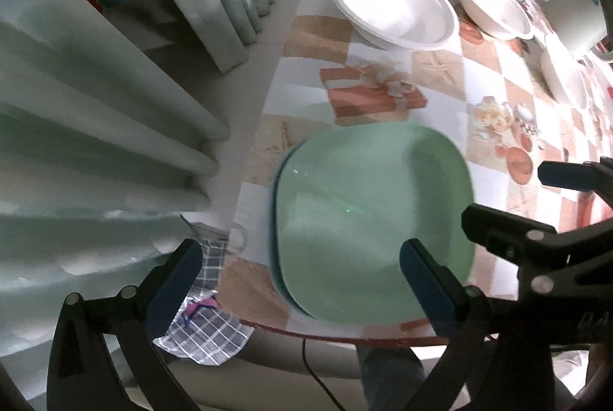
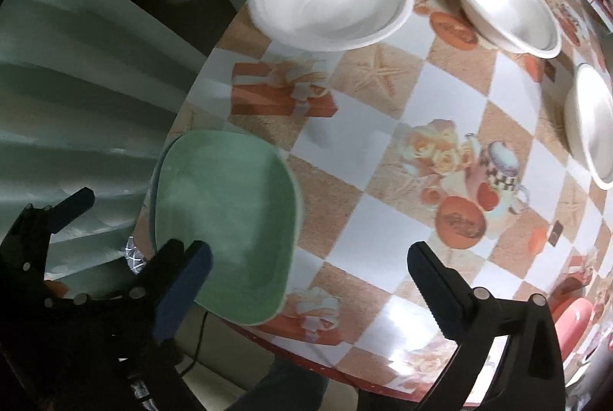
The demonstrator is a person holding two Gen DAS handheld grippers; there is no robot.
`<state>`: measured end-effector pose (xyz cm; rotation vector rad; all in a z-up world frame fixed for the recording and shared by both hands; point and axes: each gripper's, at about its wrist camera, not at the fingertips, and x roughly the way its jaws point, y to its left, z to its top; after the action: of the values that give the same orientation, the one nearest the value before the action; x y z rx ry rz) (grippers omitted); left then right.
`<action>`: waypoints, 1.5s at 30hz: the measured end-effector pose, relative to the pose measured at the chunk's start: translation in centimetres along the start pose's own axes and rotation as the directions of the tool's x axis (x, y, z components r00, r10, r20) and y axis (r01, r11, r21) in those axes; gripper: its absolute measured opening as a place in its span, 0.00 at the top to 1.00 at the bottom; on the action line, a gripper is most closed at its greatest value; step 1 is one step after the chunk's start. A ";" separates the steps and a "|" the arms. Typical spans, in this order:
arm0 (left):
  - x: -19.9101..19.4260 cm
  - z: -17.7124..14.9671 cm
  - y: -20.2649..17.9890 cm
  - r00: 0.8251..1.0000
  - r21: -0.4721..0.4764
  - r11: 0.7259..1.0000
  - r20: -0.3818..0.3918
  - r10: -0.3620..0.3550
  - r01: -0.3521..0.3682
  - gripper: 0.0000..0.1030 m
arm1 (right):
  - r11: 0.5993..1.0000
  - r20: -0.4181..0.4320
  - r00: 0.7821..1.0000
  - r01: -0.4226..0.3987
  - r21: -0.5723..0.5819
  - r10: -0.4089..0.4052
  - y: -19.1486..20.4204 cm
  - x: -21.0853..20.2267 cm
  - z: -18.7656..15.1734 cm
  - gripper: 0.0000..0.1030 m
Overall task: Organize plates and bowls
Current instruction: 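Move both grippers across the table to the pink square plate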
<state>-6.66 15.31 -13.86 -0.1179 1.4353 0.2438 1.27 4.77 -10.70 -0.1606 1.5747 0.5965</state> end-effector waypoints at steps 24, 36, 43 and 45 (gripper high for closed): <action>-5.1 -0.6 -8.8 0.999 0.265 0.963 -0.017 -0.035 0.038 0.00 | 0.987 0.030 0.997 0.069 0.147 -0.075 -11.4 -6.8 -7.6 0.00; -6.0 0.8 -15.7 1.000 0.441 0.897 0.004 -0.031 0.026 0.00 | 0.948 0.076 0.993 0.061 0.312 -0.089 -17.0 -8.5 -10.4 0.00; -6.0 0.7 -20.0 1.000 0.536 0.844 0.005 -0.029 0.022 0.00 | 0.911 0.084 0.992 0.049 0.411 -0.091 -20.5 -8.8 -12.5 0.00; -5.9 0.5 -21.1 1.000 0.560 0.828 0.000 -0.027 0.022 0.00 | 0.899 0.084 0.993 0.043 0.437 -0.089 -21.5 -8.7 -13.2 0.00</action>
<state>-1.82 -5.57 -9.38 0.3489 1.4431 -0.2082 0.15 -21.77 -8.46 0.1518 1.5573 0.1842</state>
